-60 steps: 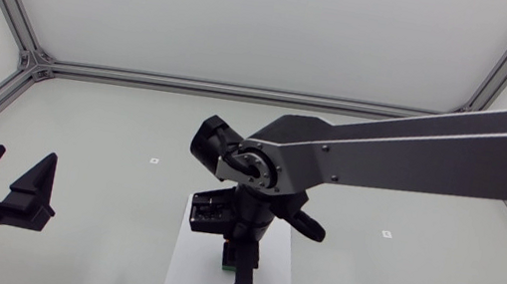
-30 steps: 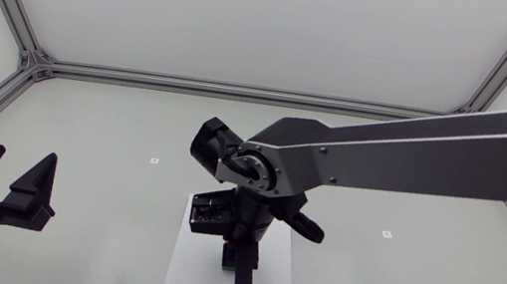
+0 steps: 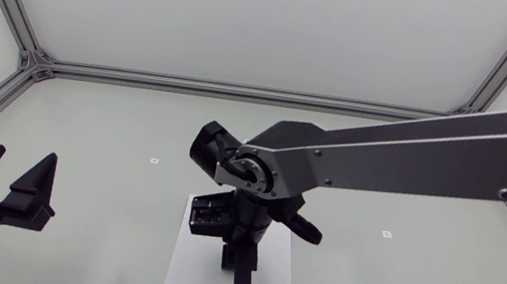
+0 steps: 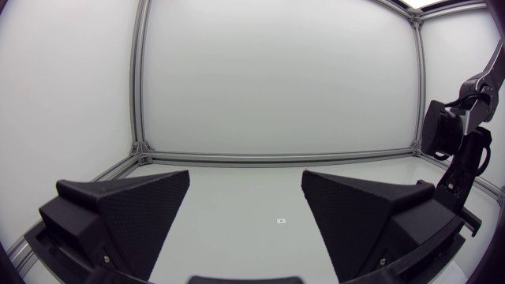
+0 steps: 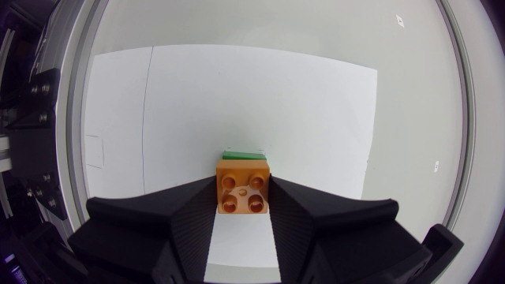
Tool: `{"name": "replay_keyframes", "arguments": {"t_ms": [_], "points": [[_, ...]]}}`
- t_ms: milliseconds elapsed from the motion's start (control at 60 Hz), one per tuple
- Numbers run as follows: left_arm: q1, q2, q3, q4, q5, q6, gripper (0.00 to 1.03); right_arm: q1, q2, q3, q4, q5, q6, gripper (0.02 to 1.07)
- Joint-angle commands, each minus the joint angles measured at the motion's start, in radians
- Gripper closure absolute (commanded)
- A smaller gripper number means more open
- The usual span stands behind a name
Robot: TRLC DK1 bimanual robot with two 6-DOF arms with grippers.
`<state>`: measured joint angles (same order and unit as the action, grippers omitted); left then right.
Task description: Pick up the orange 2x2 brick with the right arm and stack it on top of the green 2x2 brick in the center
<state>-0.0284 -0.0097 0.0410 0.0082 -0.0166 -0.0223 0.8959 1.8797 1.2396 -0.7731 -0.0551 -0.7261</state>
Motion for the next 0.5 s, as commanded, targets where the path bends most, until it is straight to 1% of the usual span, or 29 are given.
{"name": "replay_keyframes", "arguments": {"t_ms": [0, 233, 483], "points": [[-0.001, -0.004, -0.041, -0.011, 0.003, 0.005, 0.04, 0.014, 0.033, -0.020, 0.005, 0.005, 0.010, 0.90], [-0.001, -0.003, -0.041, -0.011, 0.003, 0.005, 0.04, 0.031, 0.075, 0.006, -0.023, 0.063, 0.040, 0.90], [-0.001, -0.004, -0.041, -0.011, 0.003, 0.005, 0.04, 0.005, 0.101, 0.021, -0.055, 0.061, 0.048, 0.90]]}}
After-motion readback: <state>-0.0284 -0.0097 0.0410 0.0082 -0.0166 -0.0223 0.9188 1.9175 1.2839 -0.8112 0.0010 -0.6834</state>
